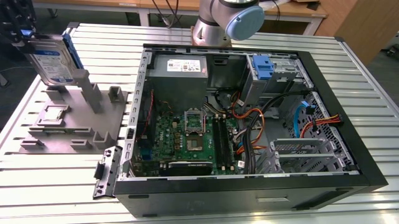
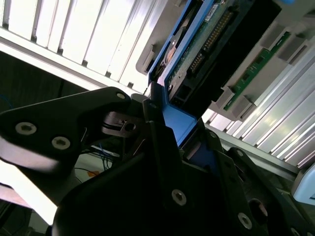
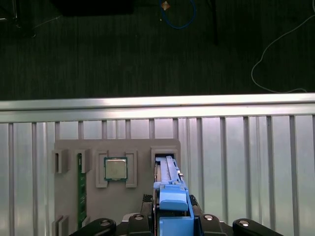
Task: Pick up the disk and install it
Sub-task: 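Pick up the disk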
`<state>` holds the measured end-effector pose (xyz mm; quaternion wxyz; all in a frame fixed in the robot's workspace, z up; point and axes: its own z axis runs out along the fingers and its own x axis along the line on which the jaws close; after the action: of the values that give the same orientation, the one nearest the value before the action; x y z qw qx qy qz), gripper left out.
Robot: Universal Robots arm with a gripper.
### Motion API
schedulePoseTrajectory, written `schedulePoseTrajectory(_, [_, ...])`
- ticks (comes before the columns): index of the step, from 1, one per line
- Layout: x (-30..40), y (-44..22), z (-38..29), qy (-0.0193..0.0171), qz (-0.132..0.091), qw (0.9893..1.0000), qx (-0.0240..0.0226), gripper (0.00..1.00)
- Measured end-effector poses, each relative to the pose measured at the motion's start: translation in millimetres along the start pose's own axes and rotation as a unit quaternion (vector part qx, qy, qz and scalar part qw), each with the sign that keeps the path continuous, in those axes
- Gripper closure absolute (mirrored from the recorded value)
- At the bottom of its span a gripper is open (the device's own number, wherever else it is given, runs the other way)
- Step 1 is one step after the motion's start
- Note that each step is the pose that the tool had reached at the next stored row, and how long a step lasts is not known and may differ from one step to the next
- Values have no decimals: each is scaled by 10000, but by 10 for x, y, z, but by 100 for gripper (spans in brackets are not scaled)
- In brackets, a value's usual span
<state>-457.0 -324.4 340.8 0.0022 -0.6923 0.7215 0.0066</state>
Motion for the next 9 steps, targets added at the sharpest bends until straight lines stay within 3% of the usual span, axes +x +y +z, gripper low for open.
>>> schedulePoseTrajectory(9, [0,0,-30,0,0,10000,0,63])
